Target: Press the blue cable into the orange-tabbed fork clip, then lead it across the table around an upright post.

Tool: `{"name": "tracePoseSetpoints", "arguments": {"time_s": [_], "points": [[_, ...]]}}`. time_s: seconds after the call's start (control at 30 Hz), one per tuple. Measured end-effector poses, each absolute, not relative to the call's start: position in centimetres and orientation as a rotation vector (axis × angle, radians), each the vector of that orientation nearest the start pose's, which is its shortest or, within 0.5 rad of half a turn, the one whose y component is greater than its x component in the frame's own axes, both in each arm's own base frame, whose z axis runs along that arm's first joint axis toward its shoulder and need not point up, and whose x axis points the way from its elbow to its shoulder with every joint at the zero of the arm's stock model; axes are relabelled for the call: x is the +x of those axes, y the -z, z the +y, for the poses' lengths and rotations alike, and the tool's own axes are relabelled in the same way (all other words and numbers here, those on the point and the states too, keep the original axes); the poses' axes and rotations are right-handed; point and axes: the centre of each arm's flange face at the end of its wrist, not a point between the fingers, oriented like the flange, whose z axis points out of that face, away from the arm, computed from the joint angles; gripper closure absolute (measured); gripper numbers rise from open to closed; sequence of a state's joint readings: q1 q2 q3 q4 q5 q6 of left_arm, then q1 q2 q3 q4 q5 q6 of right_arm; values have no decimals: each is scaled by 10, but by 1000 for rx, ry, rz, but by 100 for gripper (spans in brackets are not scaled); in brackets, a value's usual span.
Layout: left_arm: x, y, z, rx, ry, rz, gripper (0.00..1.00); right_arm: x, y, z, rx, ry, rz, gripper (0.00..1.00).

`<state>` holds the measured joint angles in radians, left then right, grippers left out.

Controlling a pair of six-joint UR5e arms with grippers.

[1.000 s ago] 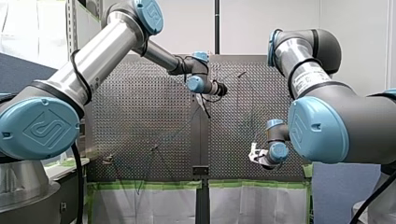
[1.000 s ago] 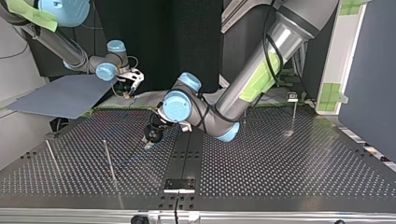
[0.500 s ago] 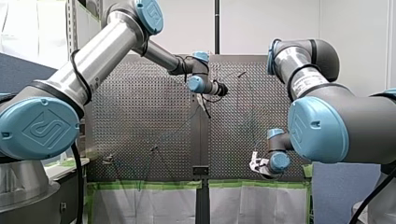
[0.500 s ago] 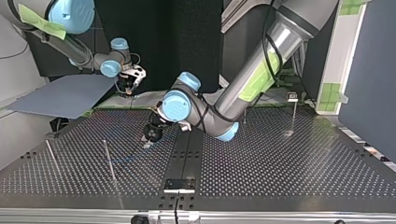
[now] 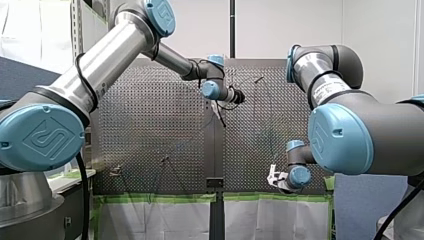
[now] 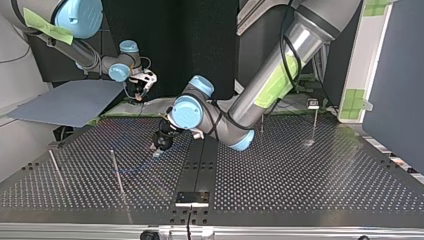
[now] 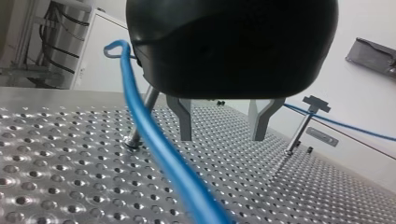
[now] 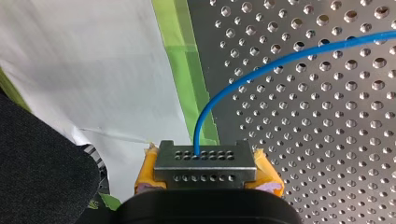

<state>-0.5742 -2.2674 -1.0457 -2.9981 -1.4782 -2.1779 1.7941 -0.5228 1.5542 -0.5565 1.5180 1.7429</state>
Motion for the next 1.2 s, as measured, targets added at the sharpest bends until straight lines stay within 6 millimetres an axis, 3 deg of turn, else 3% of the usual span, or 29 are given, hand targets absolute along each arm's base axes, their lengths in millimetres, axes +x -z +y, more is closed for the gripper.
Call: {"name": "tracePoseSetpoints", "arguments": {"time_s": [0.43,0.8,0.93,1.1,1.2], "points": [[531,-309,-537,143,860,1789,40,271,95,-569,1691,-1206,-1554,100],[478,-305,-567,278,752,1864,40,271,95,-570,1690,-1209,-1553,100],[455,-314,-576,326,709,1874,40,271,95,-571,1689,-1209,-1552,100],[438,-340,-570,351,633,1869,40,271,95,-571,1689,-1210,-1552,100],[433,-356,-564,347,608,1867,31,271,94,-571,1689,-1210,-1552,100]]}}
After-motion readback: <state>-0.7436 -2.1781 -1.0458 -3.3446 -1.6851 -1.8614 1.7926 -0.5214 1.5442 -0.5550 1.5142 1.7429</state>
